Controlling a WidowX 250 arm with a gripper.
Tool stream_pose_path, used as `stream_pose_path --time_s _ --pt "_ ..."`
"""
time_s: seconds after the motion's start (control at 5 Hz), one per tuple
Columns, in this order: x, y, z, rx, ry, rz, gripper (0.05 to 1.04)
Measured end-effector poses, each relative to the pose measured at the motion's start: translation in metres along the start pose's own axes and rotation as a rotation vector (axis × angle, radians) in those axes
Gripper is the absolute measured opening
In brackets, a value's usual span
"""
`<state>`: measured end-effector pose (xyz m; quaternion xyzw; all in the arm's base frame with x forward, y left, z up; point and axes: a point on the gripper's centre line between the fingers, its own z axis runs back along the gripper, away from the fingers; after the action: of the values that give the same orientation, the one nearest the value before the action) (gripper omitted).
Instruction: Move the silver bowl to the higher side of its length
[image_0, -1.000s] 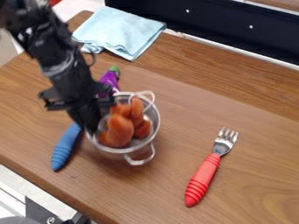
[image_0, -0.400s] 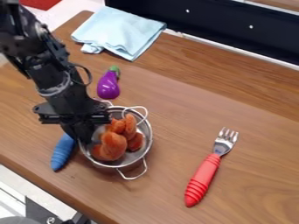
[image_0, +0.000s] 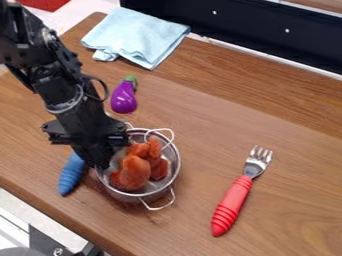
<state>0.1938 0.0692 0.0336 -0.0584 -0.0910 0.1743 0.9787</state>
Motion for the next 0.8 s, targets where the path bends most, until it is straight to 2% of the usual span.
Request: stream_pose_path --time_s 0.2,0.4,0.6,0.8 --pt "0.005 0.001 0.013 -0.007 0.008 0.021 0.439" --pt "0.014 0.001 0.028 -0.013 0.003 0.053 0.714" --pt "0.029 0.003 0.045 0.007 -0.044 0.15 0.961" --pt "0.053 0.0 0.055 0.055 -0.092 0.241 0.995"
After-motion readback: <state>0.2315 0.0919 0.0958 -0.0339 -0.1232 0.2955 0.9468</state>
